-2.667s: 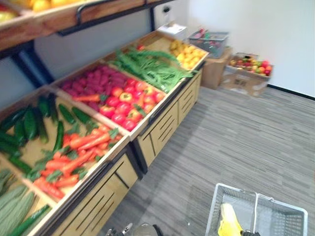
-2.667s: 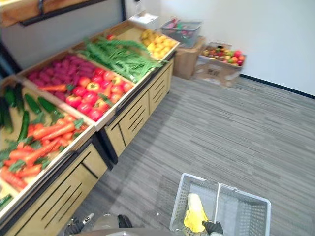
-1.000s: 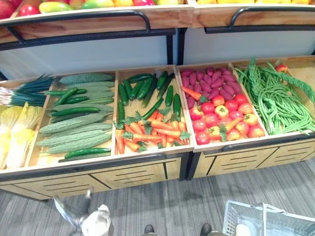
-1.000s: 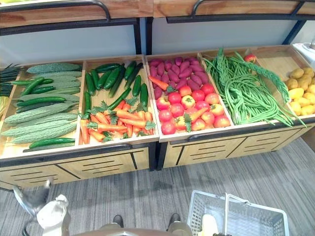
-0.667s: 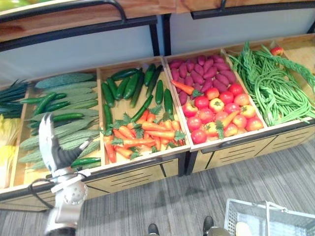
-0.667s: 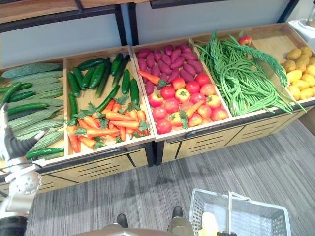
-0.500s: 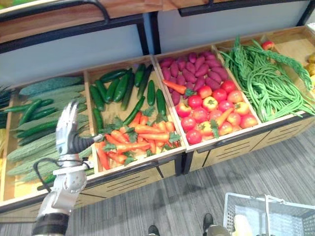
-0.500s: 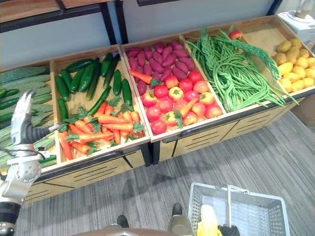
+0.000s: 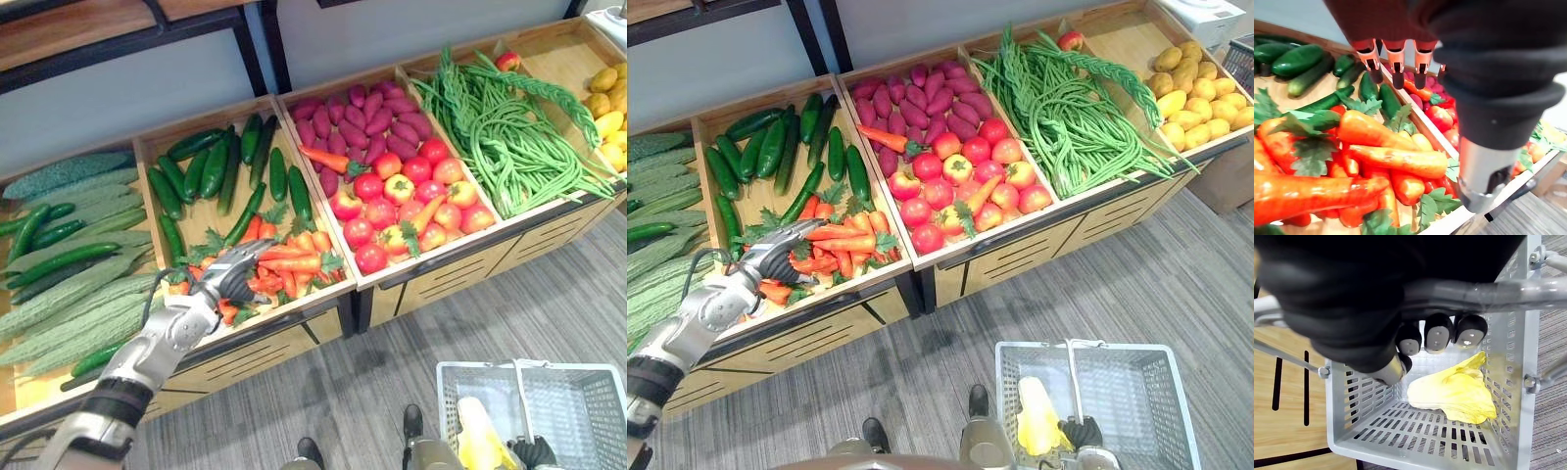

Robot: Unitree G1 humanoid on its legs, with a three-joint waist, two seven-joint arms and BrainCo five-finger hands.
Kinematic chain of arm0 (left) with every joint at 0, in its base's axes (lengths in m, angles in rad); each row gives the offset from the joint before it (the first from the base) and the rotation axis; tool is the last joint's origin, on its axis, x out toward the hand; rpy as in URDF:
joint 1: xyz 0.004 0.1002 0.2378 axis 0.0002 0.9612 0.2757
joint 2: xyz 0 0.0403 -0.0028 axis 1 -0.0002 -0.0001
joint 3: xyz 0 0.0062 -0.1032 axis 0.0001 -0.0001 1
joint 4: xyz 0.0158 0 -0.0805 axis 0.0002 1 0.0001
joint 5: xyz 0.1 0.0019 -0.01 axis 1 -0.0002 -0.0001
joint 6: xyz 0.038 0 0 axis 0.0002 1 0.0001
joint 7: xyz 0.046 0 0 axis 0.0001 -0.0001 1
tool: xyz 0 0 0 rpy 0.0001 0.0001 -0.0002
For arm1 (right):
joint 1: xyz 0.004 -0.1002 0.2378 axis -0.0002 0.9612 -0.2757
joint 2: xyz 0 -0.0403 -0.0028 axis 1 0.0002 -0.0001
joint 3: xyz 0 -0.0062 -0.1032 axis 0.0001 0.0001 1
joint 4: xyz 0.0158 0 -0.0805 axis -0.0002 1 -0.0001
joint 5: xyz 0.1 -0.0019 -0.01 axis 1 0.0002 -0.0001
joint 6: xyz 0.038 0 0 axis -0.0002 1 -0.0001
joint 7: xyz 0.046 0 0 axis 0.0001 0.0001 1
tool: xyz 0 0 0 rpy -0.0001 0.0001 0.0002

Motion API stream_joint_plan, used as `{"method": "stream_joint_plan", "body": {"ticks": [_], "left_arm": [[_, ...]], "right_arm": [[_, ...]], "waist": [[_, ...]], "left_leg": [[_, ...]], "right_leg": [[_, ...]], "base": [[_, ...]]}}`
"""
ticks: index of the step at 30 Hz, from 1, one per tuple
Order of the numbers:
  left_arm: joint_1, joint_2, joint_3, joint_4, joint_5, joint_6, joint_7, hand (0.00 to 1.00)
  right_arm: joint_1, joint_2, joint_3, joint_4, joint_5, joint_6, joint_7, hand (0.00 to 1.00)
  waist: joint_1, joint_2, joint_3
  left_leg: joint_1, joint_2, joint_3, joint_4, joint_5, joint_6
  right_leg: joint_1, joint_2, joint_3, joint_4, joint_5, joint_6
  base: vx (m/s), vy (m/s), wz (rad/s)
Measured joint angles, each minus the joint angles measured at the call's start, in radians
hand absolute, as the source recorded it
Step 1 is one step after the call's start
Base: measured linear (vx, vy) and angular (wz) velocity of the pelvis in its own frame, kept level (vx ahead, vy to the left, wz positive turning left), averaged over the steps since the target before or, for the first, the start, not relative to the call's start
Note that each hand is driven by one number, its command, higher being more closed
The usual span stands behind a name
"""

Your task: Pick vegetable in the basket

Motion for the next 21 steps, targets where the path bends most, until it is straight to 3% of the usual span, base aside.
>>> {"method": "stream_joint_plan", "body": {"ticks": [8,15,21], "left_arm": [[-0.103,0.0,-0.04,0.078,0.001,0.065,0.016,0.0],[-0.162,-0.015,-0.016,0.152,0.024,0.094,0.08,0.0],[-0.185,-0.038,0.025,0.19,0.054,0.141,0.084,0.0]], "right_arm": [[0.003,-0.002,0.042,-0.044,0.0,-0.015,-0.002,1.0],[-0.022,-0.001,0.079,-0.083,0.001,-0.016,-0.014,1.0],[-0.031,-0.001,0.087,-0.083,0.01,-0.016,-0.024,1.0]], "waist": [[-0.001,-0.008,0.007],[0.0,-0.023,0.028],[-0.001,-0.028,0.051]], "left_leg": [[-0.035,0.008,0.041,0.05,-0.012,-0.007],[-0.083,0.02,0.054,0.095,-0.024,0.002],[-0.104,0.031,0.055,0.134,-0.048,0.006]], "right_leg": [[-0.019,-0.006,0.008,-0.001,0.004,0.0],[-0.051,-0.006,0.018,-0.005,0.021,-0.005],[-0.054,-0.006,0.022,-0.012,0.032,-0.003]], "base": [[0.02,-0.002,-0.01],[-0.01,-0.006,-0.01],[-0.05,-0.005,-0.02]]}}
